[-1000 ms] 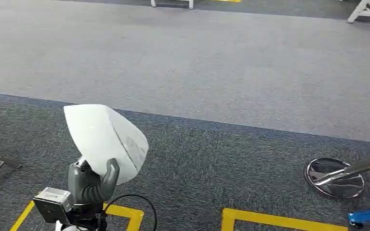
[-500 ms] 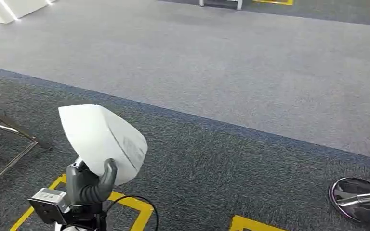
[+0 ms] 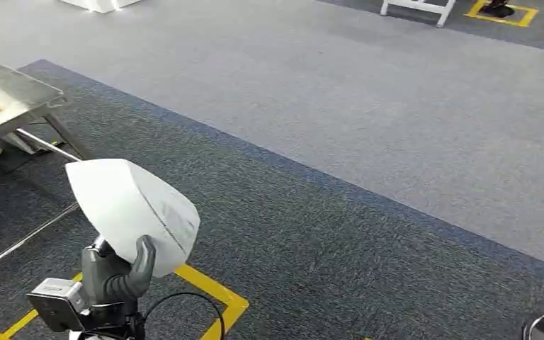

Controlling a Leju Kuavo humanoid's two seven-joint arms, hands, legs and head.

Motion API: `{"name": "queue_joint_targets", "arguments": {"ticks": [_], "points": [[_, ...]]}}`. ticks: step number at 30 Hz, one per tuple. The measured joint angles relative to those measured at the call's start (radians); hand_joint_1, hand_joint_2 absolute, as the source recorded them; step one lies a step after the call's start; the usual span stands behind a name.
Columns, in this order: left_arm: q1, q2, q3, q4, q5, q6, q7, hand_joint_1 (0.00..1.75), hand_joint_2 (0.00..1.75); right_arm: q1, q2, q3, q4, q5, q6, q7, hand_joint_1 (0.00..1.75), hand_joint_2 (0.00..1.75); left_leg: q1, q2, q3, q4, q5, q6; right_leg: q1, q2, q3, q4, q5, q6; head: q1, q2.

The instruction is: Take the parts from the cabinet and place them on the table.

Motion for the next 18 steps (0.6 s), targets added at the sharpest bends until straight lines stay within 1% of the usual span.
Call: {"name": "queue_joint_targets", "arguments": {"ticks": [1,2,3,4,5,6,7,8,9,10,11,12,13,14,15,16,17,18], "points": [[-0.003,0.000,0.002,0.000,0.000,-0.001,0.001,1.75,1.75,0.001,0.000,0.000,0.001,0.000,0.000,0.000,0.00,0.00,-0.006,-0.012,-0.006,0.008,-0.002,-0.007,-0.005,0.029,0.013,-0.023,-0.014,-0.003,-0.001,0.000],[-0.005,0.000,0.003,0.000,-0.001,-0.005,0.002,1.75,1.75,-0.001,0.000,0.000,0.001,0.000,0.000,0.000,0.00,0.00,-0.003,-0.021,-0.011,0.007,0.002,-0.012,-0.002,0.019,0.023,-0.021,-0.016,-0.006,0.000,0.000],[-0.004,0.000,0.003,0.000,-0.002,-0.006,0.003,1.75,1.75,-0.004,0.000,0.000,0.001,0.000,0.000,0.000,0.00,0.00,0.000,-0.030,-0.012,0.004,0.005,-0.018,0.001,0.013,0.022,-0.021,-0.015,-0.010,-0.001,0.000],[-0.003,0.000,0.004,0.001,-0.004,-0.006,0.004,1.75,1.75,-0.002,0.000,0.000,0.001,0.000,-0.001,-0.001,0.00,0.00,0.002,-0.040,-0.013,0.001,0.008,-0.023,0.003,0.003,0.024,-0.021,-0.015,-0.014,0.000,0.000],[-0.004,0.000,0.005,0.001,-0.008,-0.005,0.005,1.75,1.75,-0.002,0.001,0.000,0.001,0.000,-0.002,-0.002,0.00,0.00,0.001,-0.052,-0.016,0.004,0.005,-0.029,-0.004,-0.011,0.028,-0.030,-0.010,-0.022,-0.001,0.000],[-0.003,0.000,0.006,0.001,-0.010,-0.002,0.005,1.75,1.75,-0.003,0.001,0.000,0.001,0.001,-0.001,-0.003,0.00,0.00,-0.003,-0.003,-0.020,0.021,-0.010,-0.032,-0.003,-0.026,0.033,-0.035,-0.009,-0.029,-0.002,0.000],[-0.008,0.001,0.006,0.001,-0.010,0.000,0.006,1.75,1.75,-0.003,0.001,0.000,0.001,0.002,-0.002,-0.003,0.00,0.00,-0.004,0.041,-0.041,0.069,-0.039,-0.037,-0.003,-0.038,0.036,-0.036,-0.011,-0.037,-0.014,0.000],[-0.011,0.001,0.006,0.001,-0.011,0.000,0.007,1.75,1.75,-0.002,0.001,0.000,0.001,0.002,-0.002,-0.003,0.00,0.00,-0.003,0.066,-0.074,0.141,-0.075,-0.041,0.000,-0.053,0.038,-0.036,-0.013,-0.039,-0.013,0.000],[-0.011,0.001,0.006,0.001,-0.011,0.001,0.007,1.75,1.75,0.000,0.001,0.000,0.001,0.002,-0.001,-0.003,0.00,0.00,0.000,0.078,-0.114,0.225,-0.111,-0.044,0.003,-0.071,0.040,-0.036,-0.015,-0.041,-0.014,0.000],[-0.011,0.001,0.006,0.002,-0.011,0.002,0.007,1.75,1.75,0.002,0.001,0.000,0.001,0.003,-0.001,-0.003,0.00,0.00,0.001,0.082,-0.147,0.291,-0.132,-0.046,0.003,-0.088,0.041,-0.036,-0.018,-0.042,-0.014,0.000],[-0.010,0.002,0.007,0.002,-0.011,0.004,0.008,1.75,1.75,0.002,0.001,0.000,0.001,0.003,-0.001,-0.003,0.00,0.00,0.003,0.083,-0.157,0.310,-0.125,-0.048,0.004,-0.103,0.044,-0.036,-0.021,-0.043,-0.014,0.000],[-0.009,0.003,0.007,0.002,-0.011,0.005,0.008,1.75,1.75,0.002,0.001,0.000,0.001,0.005,-0.001,-0.003,0.00,0.00,0.003,0.085,-0.142,0.282,-0.096,-0.047,0.004,-0.117,0.048,-0.036,-0.024,-0.042,-0.014,0.000],[-0.009,0.003,0.008,0.002,-0.011,0.007,0.008,1.75,1.75,0.001,0.001,0.000,0.001,0.005,-0.002,-0.003,0.00,0.00,0.003,0.089,-0.111,0.218,-0.055,-0.045,0.004,-0.129,0.053,-0.036,-0.028,-0.041,-0.014,0.000],[-0.009,0.003,0.008,0.002,-0.012,0.007,0.008,1.75,1.75,0.000,0.001,0.000,0.001,0.006,-0.001,-0.003,0.00,0.00,0.003,0.102,-0.068,0.130,-0.009,-0.040,0.005,-0.141,0.061,-0.036,-0.033,-0.039,-0.014,0.000],[-0.009,0.003,0.008,0.002,-0.013,0.006,0.008,1.75,1.75,0.000,0.001,0.000,0.001,0.007,-0.002,-0.003,0.00,0.00,-0.002,0.144,-0.024,0.041,0.027,-0.032,0.006,-0.151,0.069,-0.036,-0.038,-0.035,-0.014,0.000],[-0.012,0.003,0.008,0.002,-0.014,0.006,0.009,1.75,1.75,0.000,0.002,0.000,0.001,0.008,-0.001,-0.003,0.00,0.00,-0.019,0.190,-0.011,0.022,0.005,-0.028,0.013,-0.162,0.065,-0.035,-0.044,-0.027,-0.013,0.000],[-0.015,0.002,0.008,0.001,-0.015,0.005,0.009,1.75,1.75,0.000,0.001,0.000,0.001,0.009,-0.001,-0.003,0.00,0.00,-0.019,0.183,-0.012,0.011,0.004,-0.020,0.015,-0.173,0.070,-0.033,-0.048,-0.020,-0.017,0.000],[-0.013,0.002,0.009,0.001,-0.016,0.004,0.010,1.75,1.75,-0.003,0.001,0.000,0.001,0.009,-0.001,-0.003,0.00,0.00,-0.019,0.170,-0.016,0.010,0.004,-0.018,0.015,-0.186,0.074,-0.036,-0.050,-0.018,-0.010,0.000]]}}
